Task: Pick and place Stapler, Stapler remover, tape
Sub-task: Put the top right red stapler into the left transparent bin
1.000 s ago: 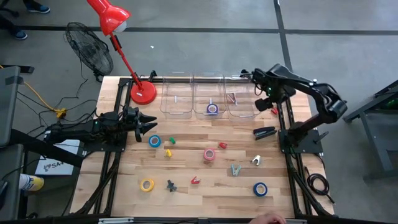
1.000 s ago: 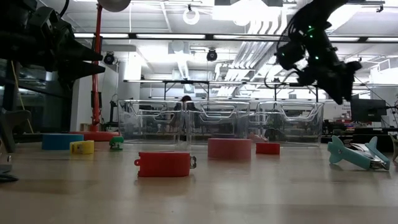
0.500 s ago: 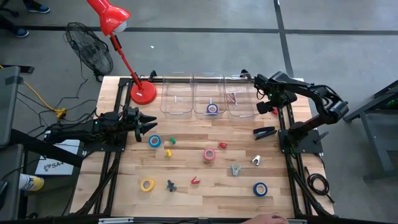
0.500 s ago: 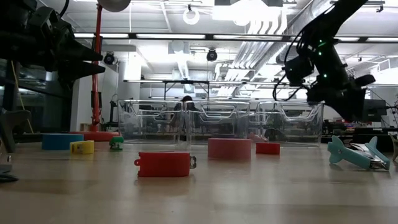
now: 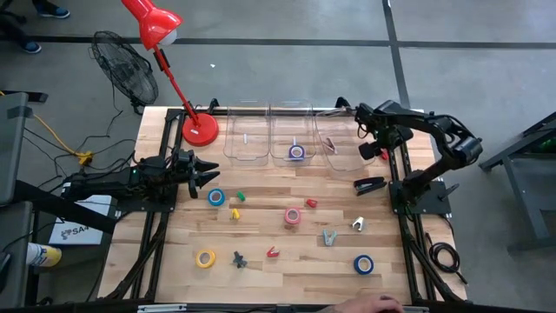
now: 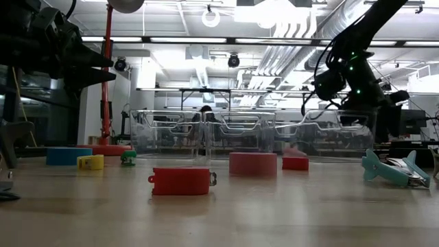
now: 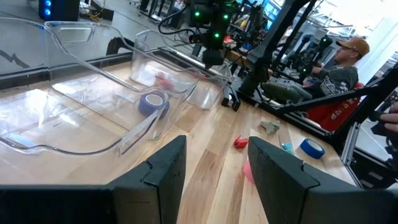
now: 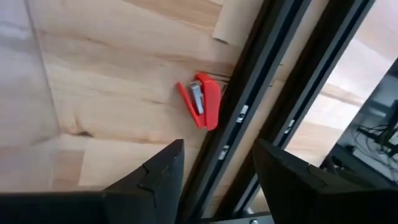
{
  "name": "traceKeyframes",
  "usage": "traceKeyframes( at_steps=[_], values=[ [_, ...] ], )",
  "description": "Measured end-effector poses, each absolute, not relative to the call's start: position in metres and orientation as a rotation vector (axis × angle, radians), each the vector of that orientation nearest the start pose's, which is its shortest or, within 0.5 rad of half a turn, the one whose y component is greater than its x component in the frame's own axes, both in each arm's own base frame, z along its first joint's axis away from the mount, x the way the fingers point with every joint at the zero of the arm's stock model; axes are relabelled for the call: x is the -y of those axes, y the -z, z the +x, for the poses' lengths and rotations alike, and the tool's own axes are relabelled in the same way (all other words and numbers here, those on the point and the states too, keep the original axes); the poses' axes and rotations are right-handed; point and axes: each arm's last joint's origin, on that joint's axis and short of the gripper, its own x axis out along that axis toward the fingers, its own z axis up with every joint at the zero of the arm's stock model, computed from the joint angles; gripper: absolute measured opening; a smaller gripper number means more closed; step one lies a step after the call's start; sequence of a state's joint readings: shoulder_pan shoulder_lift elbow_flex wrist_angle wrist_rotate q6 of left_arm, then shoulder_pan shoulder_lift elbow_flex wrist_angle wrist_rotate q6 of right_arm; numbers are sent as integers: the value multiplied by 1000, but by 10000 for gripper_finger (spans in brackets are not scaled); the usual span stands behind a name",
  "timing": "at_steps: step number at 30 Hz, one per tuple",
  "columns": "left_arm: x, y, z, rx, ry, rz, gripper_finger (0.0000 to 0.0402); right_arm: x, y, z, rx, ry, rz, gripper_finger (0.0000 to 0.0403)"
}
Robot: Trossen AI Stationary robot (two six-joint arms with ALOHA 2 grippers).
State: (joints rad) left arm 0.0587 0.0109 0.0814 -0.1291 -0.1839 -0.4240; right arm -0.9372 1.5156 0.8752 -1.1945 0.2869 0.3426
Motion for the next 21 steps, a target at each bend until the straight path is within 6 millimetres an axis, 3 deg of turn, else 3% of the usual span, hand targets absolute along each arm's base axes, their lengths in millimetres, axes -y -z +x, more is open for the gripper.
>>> traceKeyframes(
  at_steps=[10, 21],
  values=[
    [-11, -178, 92, -6, -251, -418, 170, 184, -201, 130, -1461, 1268, 988, 190],
    [-11, -178, 92, -6, -251, -418, 170, 193, -206, 131, -819, 1910, 1323, 191]
  ],
)
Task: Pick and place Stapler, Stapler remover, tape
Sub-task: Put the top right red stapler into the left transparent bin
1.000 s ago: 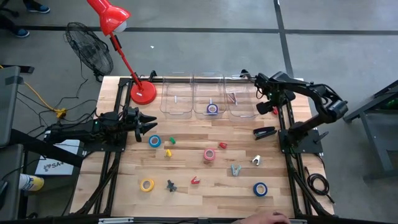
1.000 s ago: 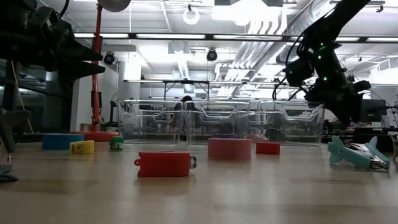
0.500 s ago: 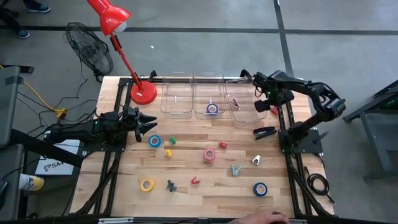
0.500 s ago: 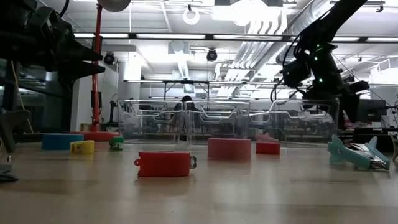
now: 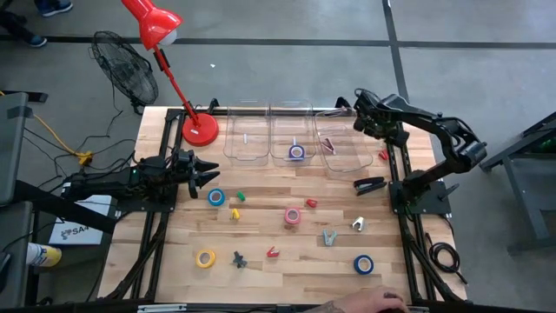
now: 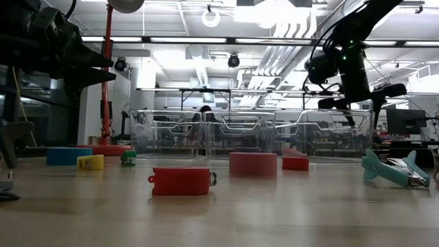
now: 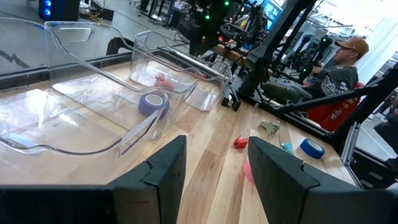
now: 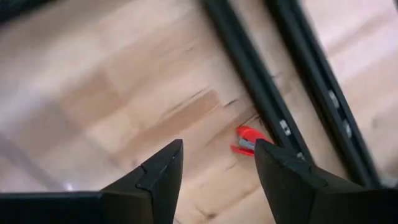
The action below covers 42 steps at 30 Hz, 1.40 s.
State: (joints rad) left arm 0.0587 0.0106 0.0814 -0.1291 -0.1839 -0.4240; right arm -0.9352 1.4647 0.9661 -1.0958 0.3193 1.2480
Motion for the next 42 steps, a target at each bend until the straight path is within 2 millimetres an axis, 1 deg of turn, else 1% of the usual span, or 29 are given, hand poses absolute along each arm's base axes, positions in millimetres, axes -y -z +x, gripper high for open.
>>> traceKeyframes(
  at_steps=[6, 13, 16, 20, 22, 33, 37, 42],
  values=[
    [-11, -178, 92, -6, -251, -418, 170, 191, -207, 135, -503, 2120, 1489, 190],
    [-11, -178, 92, -6, -251, -418, 170, 187, -207, 137, -128, 2316, 1622, 190],
    [-11, -178, 92, -6, -252, -418, 170, 186, -207, 137, 34, 2391, 1641, 190],
    [-11, -178, 92, -6, -251, -418, 170, 185, -207, 137, 202, 2441, 1680, 186],
    [-11, -178, 92, -6, -251, -418, 170, 186, -205, 138, 222, 2459, 1683, 184],
    [-11, -178, 92, -6, -252, -418, 170, 185, -183, 150, 94, 2552, 1703, 184],
    [-11, -178, 92, -6, -251, -418, 170, 181, -175, 156, 105, 2614, 1752, 185],
    [-11, -178, 92, -6, -252, -418, 170, 181, -173, 157, 99, 2630, 1742, 184]
  ],
)
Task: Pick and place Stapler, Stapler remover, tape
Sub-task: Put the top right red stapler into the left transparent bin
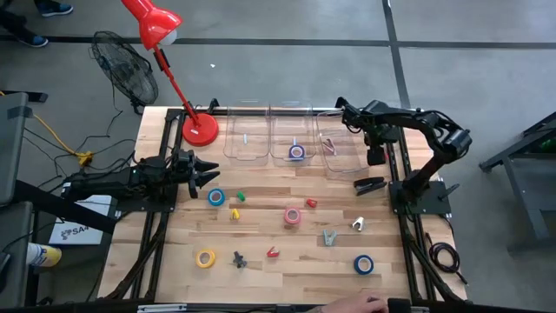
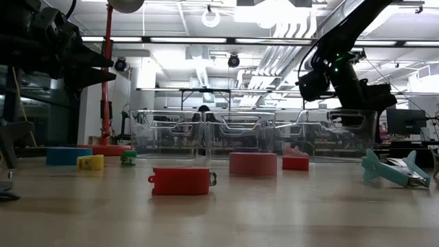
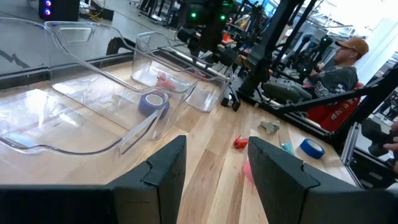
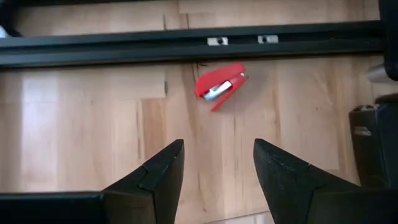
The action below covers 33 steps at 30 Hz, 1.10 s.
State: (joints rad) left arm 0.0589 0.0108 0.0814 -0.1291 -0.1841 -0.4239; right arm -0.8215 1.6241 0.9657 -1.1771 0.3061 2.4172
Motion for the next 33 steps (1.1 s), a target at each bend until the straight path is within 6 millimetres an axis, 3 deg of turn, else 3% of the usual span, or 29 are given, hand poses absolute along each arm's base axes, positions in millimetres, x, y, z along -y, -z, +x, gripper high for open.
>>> traceKeyframes(
  at_steps=[5, 12, 14, 18, 21, 30, 33],
  values=[
    [-11, -178, 92, -6, -251, -418, 170, 183, -176, 157, 21, -2704, -1791, 185],
    [-11, -178, 92, -6, -251, -418, 170, 190, -181, 168, 317, -2664, -2173, 184],
    [-11, -178, 92, -6, -251, -418, 170, 190, -181, 168, 367, -2673, -2193, 185],
    [-11, -178, 92, -6, -251, -418, 170, 193, -182, 161, 330, -2782, -2072, 185],
    [-11, -178, 92, -6, -251, -418, 170, 196, -184, 158, 279, -2778, -2089, 182],
    [-11, -178, 92, -6, -251, -418, 170, 203, -186, 155, 237, -2587, -2251, 181],
    [-11, -178, 92, -6, -251, -418, 170, 211, -186, 154, 41, -2547, -2259, 181]
  ],
)
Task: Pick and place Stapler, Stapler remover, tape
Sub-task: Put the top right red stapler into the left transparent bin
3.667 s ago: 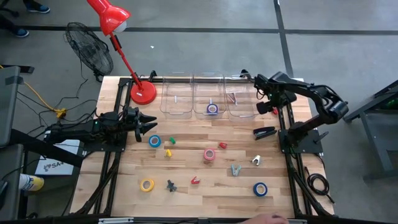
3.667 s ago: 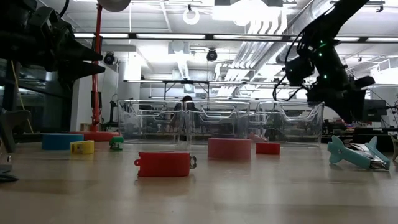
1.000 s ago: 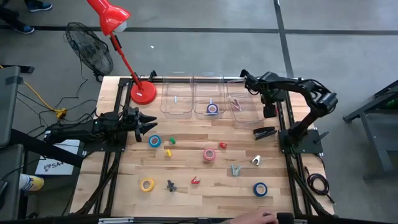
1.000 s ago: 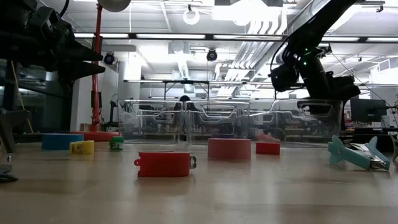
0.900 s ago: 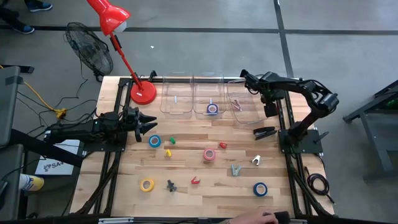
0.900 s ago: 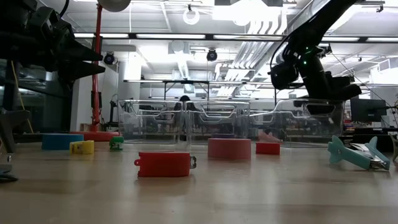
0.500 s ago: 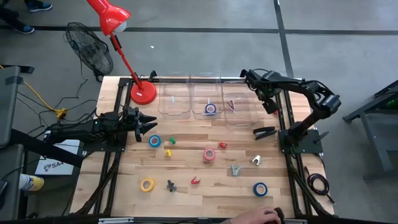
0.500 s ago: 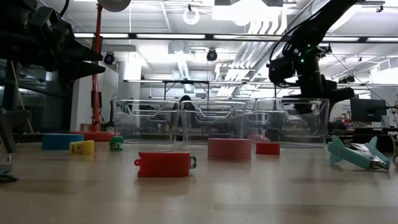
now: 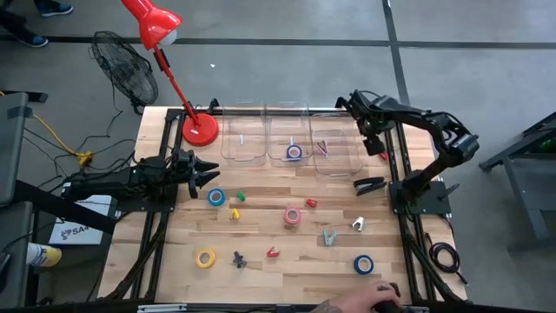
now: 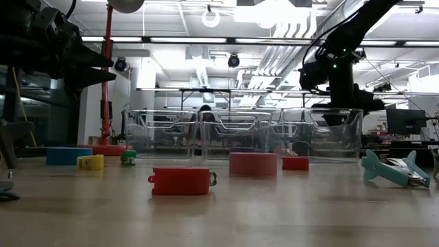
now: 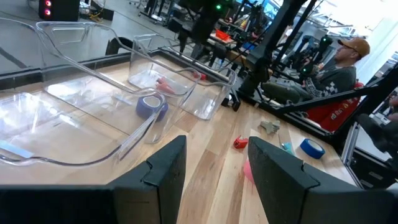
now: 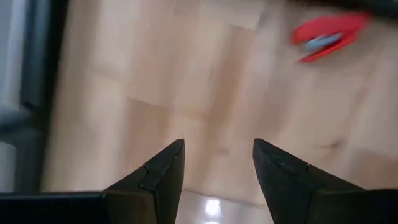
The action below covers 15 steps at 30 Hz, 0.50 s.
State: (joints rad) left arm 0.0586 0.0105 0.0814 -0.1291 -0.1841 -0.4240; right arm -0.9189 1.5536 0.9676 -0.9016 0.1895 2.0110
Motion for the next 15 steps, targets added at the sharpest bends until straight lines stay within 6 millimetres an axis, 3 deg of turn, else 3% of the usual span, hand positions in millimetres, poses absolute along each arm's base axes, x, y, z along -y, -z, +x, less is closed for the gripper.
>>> traceKeyframes(
  at_steps=[4, 13, 15],
  values=[
    [-11, -178, 92, -6, -251, -418, 170, 215, -191, 151, -107, -2509, -2273, 181],
    [-11, -178, 92, -6, -251, -418, 170, 213, -197, 148, -153, -2457, -2301, 181],
    [-11, -178, 92, -6, -251, -418, 170, 214, -198, 146, -314, -2459, -2214, 181]
  ],
)
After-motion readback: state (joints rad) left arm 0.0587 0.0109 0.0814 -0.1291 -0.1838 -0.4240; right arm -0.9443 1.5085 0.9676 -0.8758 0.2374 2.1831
